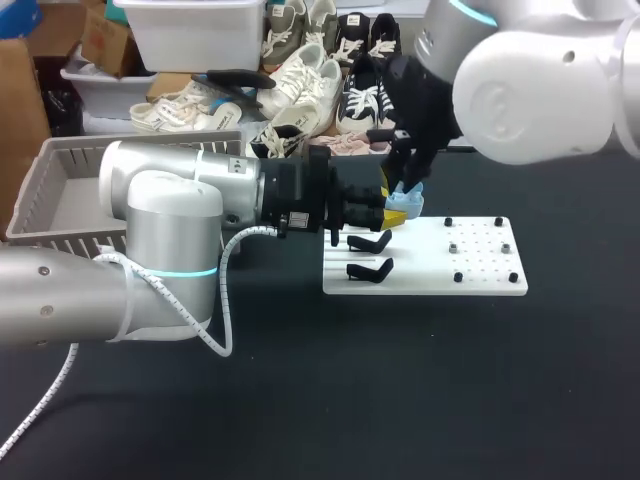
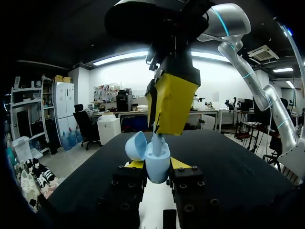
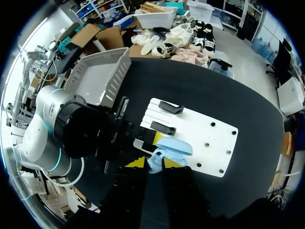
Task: Pick up each earbud case from the left stands, insert the matching earbuds, close the lid, and place the case in the box.
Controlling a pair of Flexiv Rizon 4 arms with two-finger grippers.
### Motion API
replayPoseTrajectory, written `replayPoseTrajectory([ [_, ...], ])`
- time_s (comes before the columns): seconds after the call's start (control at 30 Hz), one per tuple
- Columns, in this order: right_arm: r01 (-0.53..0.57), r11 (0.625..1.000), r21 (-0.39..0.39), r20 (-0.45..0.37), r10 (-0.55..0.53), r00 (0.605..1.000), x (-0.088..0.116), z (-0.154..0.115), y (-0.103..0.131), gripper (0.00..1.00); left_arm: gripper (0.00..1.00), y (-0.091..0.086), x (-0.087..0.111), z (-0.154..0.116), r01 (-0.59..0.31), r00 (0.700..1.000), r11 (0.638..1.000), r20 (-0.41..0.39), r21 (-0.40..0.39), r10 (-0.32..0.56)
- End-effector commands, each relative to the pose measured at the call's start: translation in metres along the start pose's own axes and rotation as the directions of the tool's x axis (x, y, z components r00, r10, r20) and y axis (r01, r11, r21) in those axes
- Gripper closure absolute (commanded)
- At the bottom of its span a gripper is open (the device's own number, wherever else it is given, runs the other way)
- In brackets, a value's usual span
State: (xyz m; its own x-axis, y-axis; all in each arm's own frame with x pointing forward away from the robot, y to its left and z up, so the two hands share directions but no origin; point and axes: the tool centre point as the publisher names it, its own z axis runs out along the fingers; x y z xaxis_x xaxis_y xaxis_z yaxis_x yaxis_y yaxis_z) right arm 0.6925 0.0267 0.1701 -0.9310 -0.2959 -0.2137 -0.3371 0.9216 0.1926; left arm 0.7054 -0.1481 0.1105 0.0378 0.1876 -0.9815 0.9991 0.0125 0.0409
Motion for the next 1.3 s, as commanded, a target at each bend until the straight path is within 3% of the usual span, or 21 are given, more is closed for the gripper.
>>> replayPoseTrajectory([
  [0.03,-0.003,1.0,0.003,0.005,0.003,1.0,0.0013,0.0012,-0.0003,1.0,1.0,-0.0003,0.0004,-0.0002,-0.001,1.0,1.0,0.002,-0.002,0.001],
  [1.3,-0.029,0.999,0.019,-0.001,0.029,1.0,0.0044,0.003,-0.0057,1.0,1.0,-0.0003,0.0004,-0.0002,-0.001,1.0,1.0,0.002,-0.002,0.001],
])
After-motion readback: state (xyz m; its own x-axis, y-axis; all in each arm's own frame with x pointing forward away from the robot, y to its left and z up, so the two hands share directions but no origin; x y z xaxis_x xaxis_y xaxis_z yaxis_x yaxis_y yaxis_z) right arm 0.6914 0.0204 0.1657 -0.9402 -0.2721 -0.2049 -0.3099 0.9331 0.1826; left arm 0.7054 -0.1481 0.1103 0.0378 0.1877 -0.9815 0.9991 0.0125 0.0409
